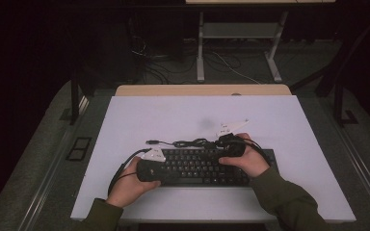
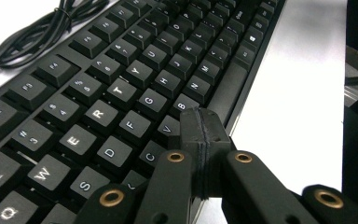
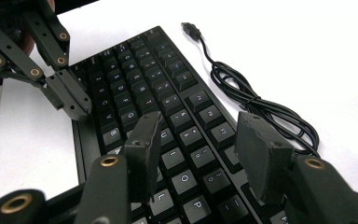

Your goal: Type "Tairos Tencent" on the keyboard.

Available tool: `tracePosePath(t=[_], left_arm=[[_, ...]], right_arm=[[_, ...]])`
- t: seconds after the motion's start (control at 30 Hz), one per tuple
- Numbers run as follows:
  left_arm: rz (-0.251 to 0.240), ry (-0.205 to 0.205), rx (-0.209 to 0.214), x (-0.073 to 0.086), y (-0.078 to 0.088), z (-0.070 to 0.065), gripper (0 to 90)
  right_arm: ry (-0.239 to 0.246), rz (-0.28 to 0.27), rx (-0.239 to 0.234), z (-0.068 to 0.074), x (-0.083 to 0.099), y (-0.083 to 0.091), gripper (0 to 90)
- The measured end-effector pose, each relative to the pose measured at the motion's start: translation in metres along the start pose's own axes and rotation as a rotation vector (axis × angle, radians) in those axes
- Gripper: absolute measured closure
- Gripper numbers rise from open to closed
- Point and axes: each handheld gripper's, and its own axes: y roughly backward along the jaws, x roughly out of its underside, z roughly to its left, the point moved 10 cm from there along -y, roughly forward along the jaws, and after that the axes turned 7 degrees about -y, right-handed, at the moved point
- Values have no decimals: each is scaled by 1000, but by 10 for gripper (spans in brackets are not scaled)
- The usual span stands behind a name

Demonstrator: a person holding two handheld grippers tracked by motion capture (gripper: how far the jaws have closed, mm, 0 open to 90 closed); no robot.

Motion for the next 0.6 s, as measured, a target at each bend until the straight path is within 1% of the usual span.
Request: tracePosePath(t=[0.07, 0.17, 0.23, 0.33, 0.53, 0.6], left_arm=[[-15, -3, -6, -1, 1, 2, 886], [-32, 5, -20, -3, 2, 3, 821], [-39, 2, -25, -4, 3, 5, 788], [-56, 13, -33, -7, 5, 5, 734], [-78, 11, -49, -11, 6, 7, 636], [-85, 21, -56, -12, 6, 8, 594]], right_arm=[[0, 1, 0, 0, 0, 0, 507], [-7, 0, -5, 0, 1, 0, 535], [-15, -2, -11, 1, 1, 1, 576], [-28, -2, -23, 1, 1, 3, 636], [-30, 20, -36, 3, 4, 6, 740], [-27, 32, -41, 3, 6, 7, 787]])
